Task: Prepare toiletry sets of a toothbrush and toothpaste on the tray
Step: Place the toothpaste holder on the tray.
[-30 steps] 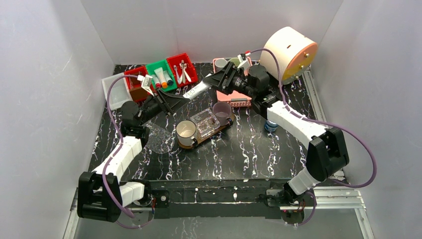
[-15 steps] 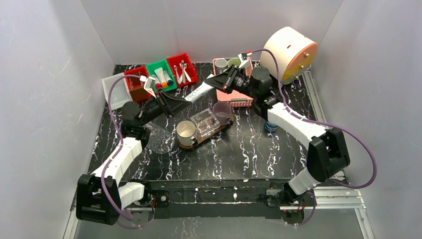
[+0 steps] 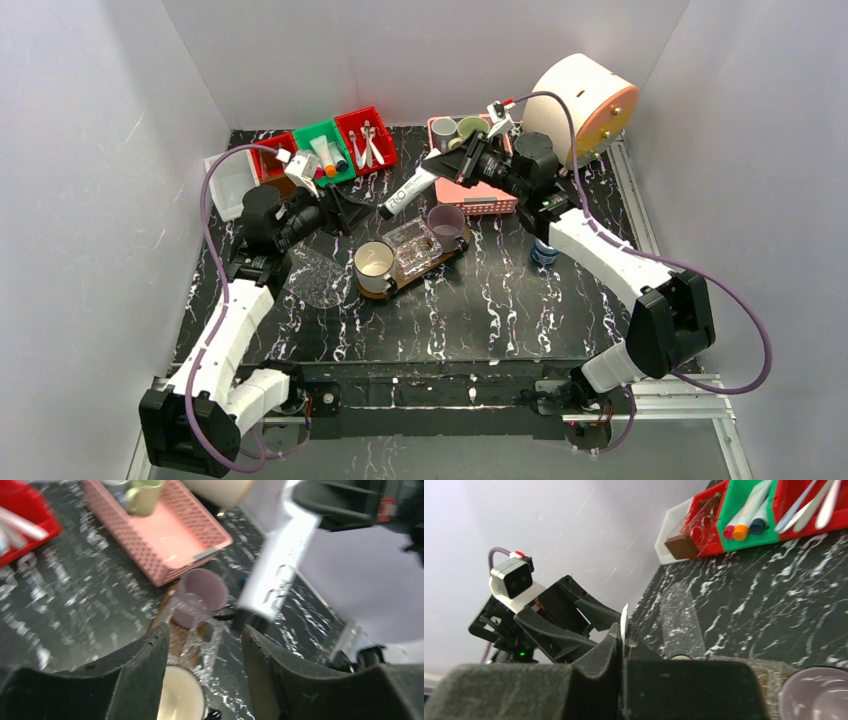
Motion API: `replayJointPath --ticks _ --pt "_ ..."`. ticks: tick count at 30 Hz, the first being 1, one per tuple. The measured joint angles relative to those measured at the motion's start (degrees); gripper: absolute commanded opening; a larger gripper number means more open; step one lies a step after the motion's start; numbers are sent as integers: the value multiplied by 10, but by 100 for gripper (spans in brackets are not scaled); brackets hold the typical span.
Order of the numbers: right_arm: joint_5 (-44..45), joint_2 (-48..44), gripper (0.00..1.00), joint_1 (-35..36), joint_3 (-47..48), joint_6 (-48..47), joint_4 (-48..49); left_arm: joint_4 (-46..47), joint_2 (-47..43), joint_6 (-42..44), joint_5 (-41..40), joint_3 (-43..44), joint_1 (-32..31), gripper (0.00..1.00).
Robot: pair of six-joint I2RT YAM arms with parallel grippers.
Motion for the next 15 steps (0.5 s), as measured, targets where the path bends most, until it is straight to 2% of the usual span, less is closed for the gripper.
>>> replayJointPath --ticks 3,7,15 --pt "0 -6 1 -7 15 -52 -35 -56 -6 40 -62 2 7 71" --pt "0 -10 1 -9 34 -123 -73 -117 -25 78 -134 2 -3 83" --pt "-37 -10 1 -9 43 -281 -119 -171 -101 119 -271 2 -28 96"
